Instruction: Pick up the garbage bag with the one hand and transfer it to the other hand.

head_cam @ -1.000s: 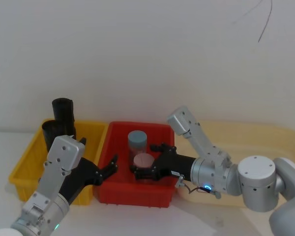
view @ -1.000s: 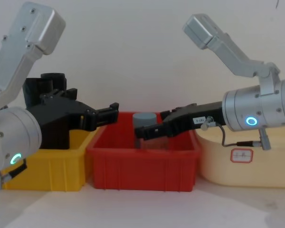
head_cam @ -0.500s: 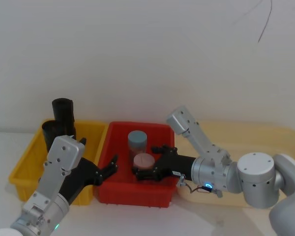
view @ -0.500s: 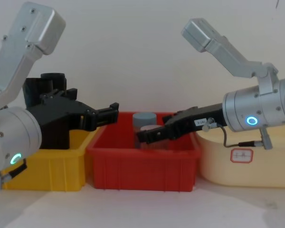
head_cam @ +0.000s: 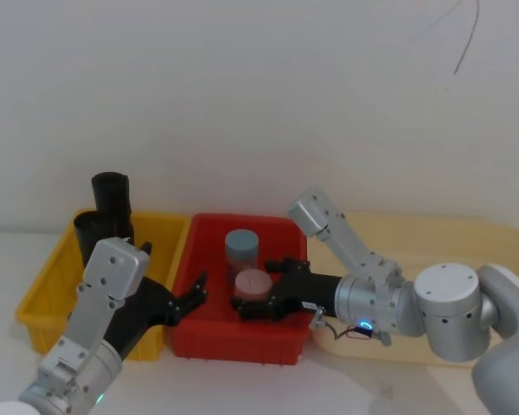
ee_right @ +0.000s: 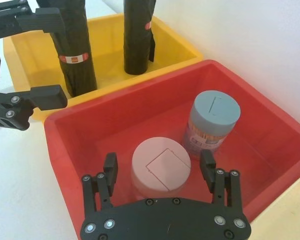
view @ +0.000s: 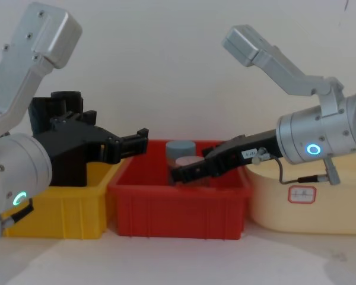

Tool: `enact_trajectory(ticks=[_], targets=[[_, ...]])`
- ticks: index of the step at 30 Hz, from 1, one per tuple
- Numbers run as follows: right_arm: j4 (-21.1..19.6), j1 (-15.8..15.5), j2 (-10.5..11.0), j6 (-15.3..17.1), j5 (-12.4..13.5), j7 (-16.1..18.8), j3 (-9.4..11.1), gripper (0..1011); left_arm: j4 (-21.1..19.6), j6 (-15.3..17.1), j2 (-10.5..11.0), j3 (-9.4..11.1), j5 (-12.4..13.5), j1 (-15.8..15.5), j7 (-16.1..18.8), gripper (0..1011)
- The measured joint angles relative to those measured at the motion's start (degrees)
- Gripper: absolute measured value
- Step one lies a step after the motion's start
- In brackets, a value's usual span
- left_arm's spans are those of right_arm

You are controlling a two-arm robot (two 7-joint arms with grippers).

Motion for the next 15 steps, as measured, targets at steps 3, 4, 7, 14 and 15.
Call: enact_trajectory(ticks=[3, 4, 7, 14, 15], targets=[[0.02, 0.15, 0.02, 0.3, -0.03, 0.1, -0.24, 1001, 0.0, 0.0, 0.0, 0.0, 0.0, 0.0, 0.0, 1001], [0.03, 0.21, 0.02, 0.41, -0.05, 0.17, -0.33, 1001, 0.0, 0.0, 0.0, 0.0, 0.0, 0.0, 0.0, 1000], [0.05, 0.32, 0.03, 0.62, -0.1, 0.25, -0.48, 1001, 0.0, 0.0, 0.0, 0.0, 0.0, 0.0, 0.0, 1001], [0.08, 0.47, 0.0, 0.9, -0.16, 0.26, -0.67, 1001, 0.0, 0.0, 0.0, 0.0, 0.0, 0.0, 0.0, 1001], [0.09, 0.48, 0.0, 0.94, -0.17, 0.26, -0.69, 997, 0.0, 0.0, 0.0, 0.0, 0.0, 0.0, 0.0, 1000]])
